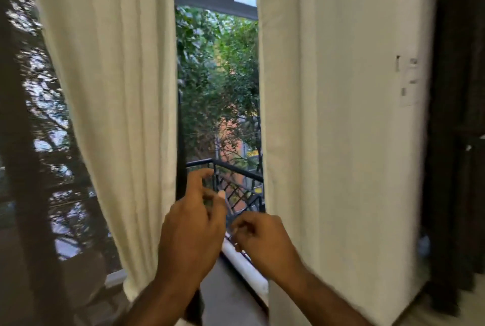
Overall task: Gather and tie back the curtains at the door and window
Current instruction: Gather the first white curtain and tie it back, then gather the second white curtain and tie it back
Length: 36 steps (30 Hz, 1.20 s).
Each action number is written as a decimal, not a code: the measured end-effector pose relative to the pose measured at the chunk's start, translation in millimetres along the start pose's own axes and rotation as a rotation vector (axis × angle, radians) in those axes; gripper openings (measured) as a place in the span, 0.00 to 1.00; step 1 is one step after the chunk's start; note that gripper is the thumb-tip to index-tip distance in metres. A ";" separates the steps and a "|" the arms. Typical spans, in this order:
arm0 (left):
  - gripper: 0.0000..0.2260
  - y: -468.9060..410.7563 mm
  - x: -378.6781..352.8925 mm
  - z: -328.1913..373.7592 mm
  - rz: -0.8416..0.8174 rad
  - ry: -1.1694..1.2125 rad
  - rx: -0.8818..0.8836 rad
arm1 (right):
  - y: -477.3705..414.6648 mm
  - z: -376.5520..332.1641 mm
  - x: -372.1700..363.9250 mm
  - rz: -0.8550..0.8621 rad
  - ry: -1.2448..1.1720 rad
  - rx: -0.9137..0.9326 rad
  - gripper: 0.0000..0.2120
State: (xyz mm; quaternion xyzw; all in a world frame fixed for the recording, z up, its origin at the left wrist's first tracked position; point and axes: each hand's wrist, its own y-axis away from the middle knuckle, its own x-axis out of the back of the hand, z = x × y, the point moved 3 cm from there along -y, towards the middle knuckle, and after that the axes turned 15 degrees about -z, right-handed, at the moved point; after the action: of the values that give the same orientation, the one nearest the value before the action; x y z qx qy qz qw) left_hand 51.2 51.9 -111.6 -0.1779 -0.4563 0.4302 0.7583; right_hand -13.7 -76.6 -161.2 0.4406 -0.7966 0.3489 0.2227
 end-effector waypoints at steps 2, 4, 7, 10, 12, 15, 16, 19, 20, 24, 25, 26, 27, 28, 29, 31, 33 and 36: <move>0.14 -15.1 -11.1 11.4 -0.002 0.032 -0.039 | 3.1 1.0 32.1 0.118 -0.009 0.011 0.10; 0.13 -29.5 -25.0 21.7 -0.009 0.054 -0.078 | 4.8 4.1 62.6 0.237 -0.049 0.032 0.10; 0.12 -52.0 -50.3 36.1 -0.056 0.121 -0.138 | 6.7 15.2 105.1 0.412 -0.166 0.053 0.12; 0.12 -69.8 -77.5 54.0 -0.085 0.180 -0.215 | 13.0 34.5 145.6 0.553 -0.177 0.057 0.13; 0.14 -81.1 -97.4 68.6 -0.104 0.206 -0.273 | 18.3 49.9 171.9 0.629 -0.130 0.029 0.12; 0.15 -103.1 -123.0 93.0 -0.057 0.146 -0.382 | 21.5 77.7 211.5 0.737 -0.091 -0.038 0.12; 0.17 -112.6 -130.8 101.6 -0.027 0.094 -0.409 | 21.9 88.3 225.8 0.774 -0.079 -0.056 0.11; 0.27 -150.0 -150.8 124.3 0.035 -0.032 -0.407 | 16.8 118.5 272.4 0.859 -0.036 -0.153 0.09; 0.31 -163.6 -157.5 130.8 0.039 -0.048 -0.397 | 12.7 128.6 289.4 0.879 -0.032 -0.181 0.08; 0.43 -209.6 -181.6 146.7 0.042 -0.023 -0.348 | -12.1 167.1 355.4 0.906 -0.002 -0.287 0.10; 0.45 -217.6 -186.0 148.0 0.046 -0.018 -0.332 | -20.3 174.8 369.8 0.896 0.009 -0.305 0.15; 0.47 -224.3 -191.5 147.8 0.051 -0.009 -0.321 | -29.2 184.0 383.3 0.882 0.015 -0.313 0.19; 0.48 -231.7 -197.1 147.3 0.069 0.003 -0.319 | -40.6 193.3 397.8 0.861 0.016 -0.315 0.22; 0.49 -238.8 -202.4 145.6 0.090 0.014 -0.322 | -53.5 202.5 412.6 0.840 0.007 -0.309 0.26; 0.49 -244.7 -206.7 143.0 0.106 0.021 -0.325 | -65.6 209.6 424.5 0.826 -0.017 -0.295 0.29; 0.48 -259.8 -214.4 139.0 0.163 0.037 -0.329 | -94.1 220.4 448.0 0.799 -0.065 -0.245 0.36; 0.48 -273.1 -216.2 139.2 0.211 0.040 -0.323 | -123.7 225.7 464.4 0.751 -0.099 -0.199 0.41; 0.50 -290.5 -217.1 135.7 0.249 -0.016 -0.279 | -160.1 235.3 471.3 0.673 -0.150 -0.128 0.38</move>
State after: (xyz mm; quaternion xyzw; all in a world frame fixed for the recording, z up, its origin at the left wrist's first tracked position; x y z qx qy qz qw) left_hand 32.5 -306.2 34.4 -0.3333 -0.4919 0.4546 0.6635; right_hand -129.2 -570.1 53.8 0.1630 -0.9315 0.3189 0.0633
